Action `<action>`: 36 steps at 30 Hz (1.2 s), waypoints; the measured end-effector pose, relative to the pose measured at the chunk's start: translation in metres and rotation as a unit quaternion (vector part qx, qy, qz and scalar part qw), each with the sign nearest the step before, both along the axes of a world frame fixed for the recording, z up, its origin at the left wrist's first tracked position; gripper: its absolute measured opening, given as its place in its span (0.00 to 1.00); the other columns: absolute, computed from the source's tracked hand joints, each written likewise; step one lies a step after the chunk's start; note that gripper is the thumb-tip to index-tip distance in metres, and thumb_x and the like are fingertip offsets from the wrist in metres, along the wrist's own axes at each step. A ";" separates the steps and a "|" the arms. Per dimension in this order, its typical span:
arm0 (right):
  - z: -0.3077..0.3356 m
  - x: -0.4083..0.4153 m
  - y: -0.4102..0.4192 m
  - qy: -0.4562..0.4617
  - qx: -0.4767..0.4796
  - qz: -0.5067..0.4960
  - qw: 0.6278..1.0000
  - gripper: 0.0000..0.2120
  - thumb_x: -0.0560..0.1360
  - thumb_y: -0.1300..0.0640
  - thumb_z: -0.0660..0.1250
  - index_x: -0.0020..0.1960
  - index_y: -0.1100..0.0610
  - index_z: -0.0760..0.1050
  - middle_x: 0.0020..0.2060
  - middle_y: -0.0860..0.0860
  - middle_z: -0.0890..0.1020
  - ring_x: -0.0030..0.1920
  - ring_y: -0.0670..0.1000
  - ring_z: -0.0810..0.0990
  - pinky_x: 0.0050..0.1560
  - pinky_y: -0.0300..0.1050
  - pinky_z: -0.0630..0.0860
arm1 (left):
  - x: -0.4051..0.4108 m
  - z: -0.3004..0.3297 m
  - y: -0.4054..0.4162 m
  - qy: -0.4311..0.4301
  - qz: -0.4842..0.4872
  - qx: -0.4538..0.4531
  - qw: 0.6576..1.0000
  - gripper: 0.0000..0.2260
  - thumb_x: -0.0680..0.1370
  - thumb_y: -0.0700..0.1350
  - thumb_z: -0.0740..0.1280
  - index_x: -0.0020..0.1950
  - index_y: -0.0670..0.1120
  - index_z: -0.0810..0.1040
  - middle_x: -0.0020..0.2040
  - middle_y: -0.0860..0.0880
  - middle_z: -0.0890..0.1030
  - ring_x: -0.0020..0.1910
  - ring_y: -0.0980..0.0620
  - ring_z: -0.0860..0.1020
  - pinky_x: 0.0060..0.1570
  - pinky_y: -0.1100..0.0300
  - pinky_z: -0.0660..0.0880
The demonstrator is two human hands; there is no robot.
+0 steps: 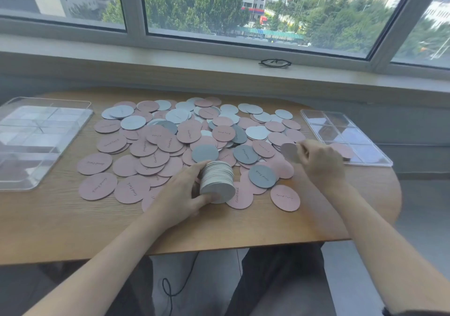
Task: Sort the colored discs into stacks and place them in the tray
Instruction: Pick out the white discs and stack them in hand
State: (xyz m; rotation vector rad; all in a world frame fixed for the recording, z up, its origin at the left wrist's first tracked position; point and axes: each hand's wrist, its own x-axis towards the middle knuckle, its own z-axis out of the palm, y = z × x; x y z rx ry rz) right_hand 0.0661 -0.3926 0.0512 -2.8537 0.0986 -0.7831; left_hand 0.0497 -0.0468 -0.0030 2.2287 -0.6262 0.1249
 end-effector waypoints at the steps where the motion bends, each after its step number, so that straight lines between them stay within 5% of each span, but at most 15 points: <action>1: 0.003 -0.003 0.017 0.000 0.054 0.060 0.997 0.10 0.80 0.57 0.64 0.43 0.59 0.80 0.36 0.53 0.82 0.38 0.58 0.78 0.38 0.51 0.73 | 0.000 0.000 0.000 0.003 0.000 -0.004 1.000 0.34 0.70 0.66 0.68 0.74 0.58 0.65 0.56 0.64 0.74 0.55 0.58 0.75 0.58 0.55 0.74; 5: 0.008 -0.018 0.087 0.014 0.218 0.220 0.951 0.07 0.80 0.59 0.66 0.49 0.56 0.83 0.39 0.45 0.84 0.40 0.46 0.80 0.43 0.40 0.75 | -0.001 0.001 0.001 0.018 -0.002 -0.026 0.999 0.35 0.72 0.56 0.75 0.76 0.60 0.63 0.57 0.62 0.76 0.53 0.58 0.76 0.56 0.61 0.74; 10: -0.001 -0.019 0.121 0.068 0.348 0.257 0.899 0.07 0.80 0.61 0.65 0.53 0.56 0.82 0.44 0.44 0.85 0.46 0.41 0.82 0.49 0.35 0.76 | -0.004 0.004 0.000 0.029 0.013 -0.047 0.998 0.39 0.72 0.50 0.77 0.78 0.60 0.61 0.57 0.65 0.74 0.49 0.57 0.76 0.49 0.73 0.71; 15: -0.010 -0.009 0.120 -0.013 0.292 0.213 0.932 0.11 0.80 0.64 0.63 0.54 0.52 0.81 0.43 0.40 0.82 0.47 0.40 0.78 0.46 0.33 0.72 | -0.004 0.007 0.000 0.033 0.000 -0.068 0.997 0.33 0.70 0.50 0.78 0.72 0.58 0.70 0.54 0.59 0.79 0.44 0.53 0.79 0.48 0.60 0.76; 18: -0.012 -0.010 0.126 0.038 0.317 0.236 0.918 0.11 0.80 0.63 0.62 0.53 0.51 0.80 0.43 0.39 0.82 0.47 0.38 0.78 0.47 0.30 0.71 | -0.004 0.007 0.000 0.040 0.008 -0.067 0.997 0.34 0.69 0.50 0.79 0.73 0.57 0.69 0.54 0.59 0.78 0.44 0.53 0.79 0.49 0.59 0.76; 21: -0.020 -0.012 0.135 0.126 0.351 0.276 0.886 0.10 0.80 0.53 0.60 0.56 0.50 0.79 0.46 0.40 0.82 0.49 0.40 0.79 0.50 0.37 0.74 | -0.004 0.006 0.001 0.021 0.008 -0.059 0.998 0.38 0.70 0.51 0.78 0.77 0.52 0.65 0.63 0.59 0.73 0.56 0.58 0.76 0.57 0.63 0.74; 23: -0.026 -0.017 0.137 0.180 0.310 0.310 0.881 0.20 0.79 0.43 0.58 0.66 0.50 0.75 0.56 0.43 0.81 0.57 0.42 0.78 0.57 0.39 0.72 | -0.005 0.007 0.001 0.012 0.006 -0.053 0.999 0.39 0.70 0.54 0.77 0.77 0.49 0.65 0.67 0.59 0.69 0.61 0.59 0.74 0.60 0.64 0.72; 26: -0.029 -0.022 0.135 0.214 0.236 0.343 0.884 0.33 0.77 0.34 0.55 0.76 0.50 0.64 0.69 0.44 0.72 0.67 0.41 0.70 0.66 0.33 0.64 | -0.007 0.009 0.000 -0.011 0.033 -0.011 0.999 0.39 0.70 0.62 0.72 0.76 0.50 0.66 0.62 0.57 0.75 0.58 0.58 0.73 0.59 0.64 0.70; 29: -0.025 -0.018 0.134 0.186 0.232 0.360 0.884 0.36 0.77 0.31 0.51 0.76 0.52 0.66 0.68 0.43 0.71 0.67 0.39 0.68 0.66 0.28 0.59 | -0.008 0.010 0.000 0.003 0.046 -0.022 0.999 0.35 0.68 0.61 0.74 0.71 0.50 0.72 0.55 0.56 0.78 0.52 0.59 0.74 0.53 0.69 0.69; 33: -0.019 0.019 0.134 0.142 0.278 0.288 0.905 0.18 0.83 0.47 0.58 0.68 0.53 0.75 0.61 0.47 0.78 0.59 0.41 0.75 0.63 0.41 0.70 | -0.008 0.013 0.000 0.037 0.047 -0.046 0.997 0.28 0.67 0.54 0.80 0.64 0.52 0.73 0.51 0.57 0.77 0.46 0.59 0.77 0.44 0.72 0.71; 36: -0.016 0.061 0.140 0.172 0.217 0.253 0.927 0.16 0.82 0.54 0.61 0.69 0.54 0.74 0.65 0.49 0.76 0.60 0.47 0.76 0.65 0.47 0.70 | -0.008 0.015 0.000 0.050 0.042 -0.055 0.996 0.27 0.67 0.52 0.80 0.61 0.52 0.73 0.49 0.57 0.78 0.44 0.58 0.78 0.42 0.68 0.73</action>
